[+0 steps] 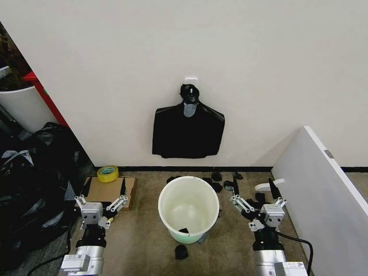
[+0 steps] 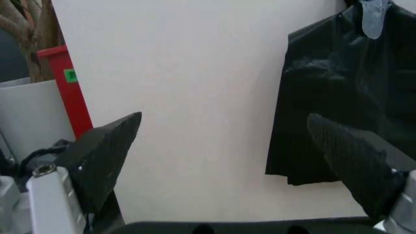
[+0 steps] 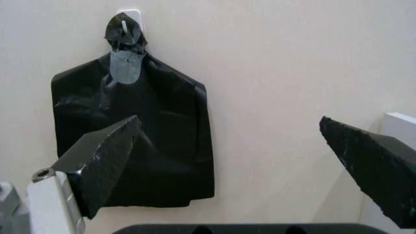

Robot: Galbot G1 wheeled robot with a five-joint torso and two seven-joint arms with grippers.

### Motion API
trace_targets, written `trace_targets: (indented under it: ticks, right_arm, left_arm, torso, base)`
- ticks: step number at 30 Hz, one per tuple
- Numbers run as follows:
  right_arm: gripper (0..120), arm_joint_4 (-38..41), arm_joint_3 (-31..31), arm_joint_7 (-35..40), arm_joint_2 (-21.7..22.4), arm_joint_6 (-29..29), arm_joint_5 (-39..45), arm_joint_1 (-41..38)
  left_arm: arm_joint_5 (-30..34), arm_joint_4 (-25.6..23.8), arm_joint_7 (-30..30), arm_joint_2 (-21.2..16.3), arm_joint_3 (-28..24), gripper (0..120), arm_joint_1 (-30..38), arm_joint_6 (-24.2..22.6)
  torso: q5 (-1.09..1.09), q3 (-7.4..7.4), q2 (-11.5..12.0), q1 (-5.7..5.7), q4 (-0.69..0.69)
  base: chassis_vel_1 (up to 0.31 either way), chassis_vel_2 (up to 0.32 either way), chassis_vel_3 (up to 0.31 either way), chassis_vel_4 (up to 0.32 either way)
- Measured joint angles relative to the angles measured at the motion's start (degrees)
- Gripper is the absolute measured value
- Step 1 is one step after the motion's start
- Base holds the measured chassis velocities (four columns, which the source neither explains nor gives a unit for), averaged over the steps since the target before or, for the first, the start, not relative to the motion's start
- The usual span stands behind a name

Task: Place the garbage bag over the trash bin.

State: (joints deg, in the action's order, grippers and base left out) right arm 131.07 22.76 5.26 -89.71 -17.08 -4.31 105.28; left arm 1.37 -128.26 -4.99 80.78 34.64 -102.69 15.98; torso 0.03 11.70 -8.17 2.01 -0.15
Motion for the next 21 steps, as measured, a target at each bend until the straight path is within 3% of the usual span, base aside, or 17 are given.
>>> trace_targets:
  ticks: [21]
  right_arm:
    - [100,-1.7,-0.3,-0.2,0.7,1.4,1.5,-2.2]
  left_arm:
    - [1.0,0.1,0.4,0.0,0.2,100,0.4,0.2]
  torso:
    - [0.00,0.00,0.0,0.00,0.00]
  base:
    - [0.000,0.000,0.000,0.000]
